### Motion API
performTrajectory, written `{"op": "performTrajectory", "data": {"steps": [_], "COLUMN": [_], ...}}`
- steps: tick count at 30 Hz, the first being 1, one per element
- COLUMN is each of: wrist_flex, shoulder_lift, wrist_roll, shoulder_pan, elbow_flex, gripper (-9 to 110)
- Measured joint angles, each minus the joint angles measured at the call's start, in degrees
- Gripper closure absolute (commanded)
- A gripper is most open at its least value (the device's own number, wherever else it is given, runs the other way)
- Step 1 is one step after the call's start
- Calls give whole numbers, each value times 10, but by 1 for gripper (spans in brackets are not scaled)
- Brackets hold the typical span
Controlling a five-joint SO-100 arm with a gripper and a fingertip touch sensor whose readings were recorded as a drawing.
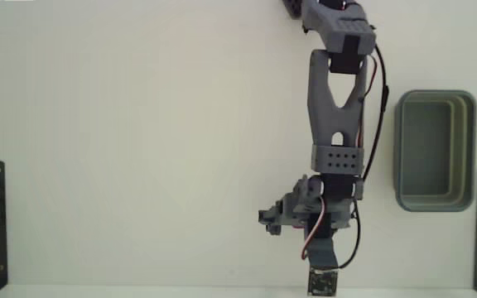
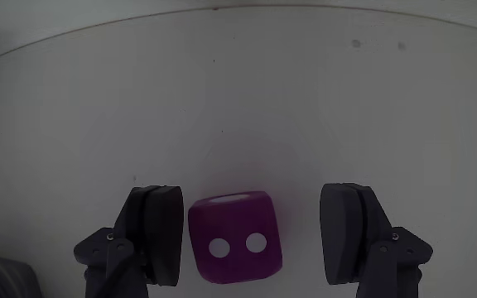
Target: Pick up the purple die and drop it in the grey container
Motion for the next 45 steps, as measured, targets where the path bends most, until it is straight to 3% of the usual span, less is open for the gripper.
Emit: {"op": "performTrajectory", "data": {"steps": [45], "wrist_flex": [-54], "shoulder_lift": [0], "wrist_roll": [0], "shoulder_pan": [0], "elbow_flex": [53], "gripper": [-9]}}
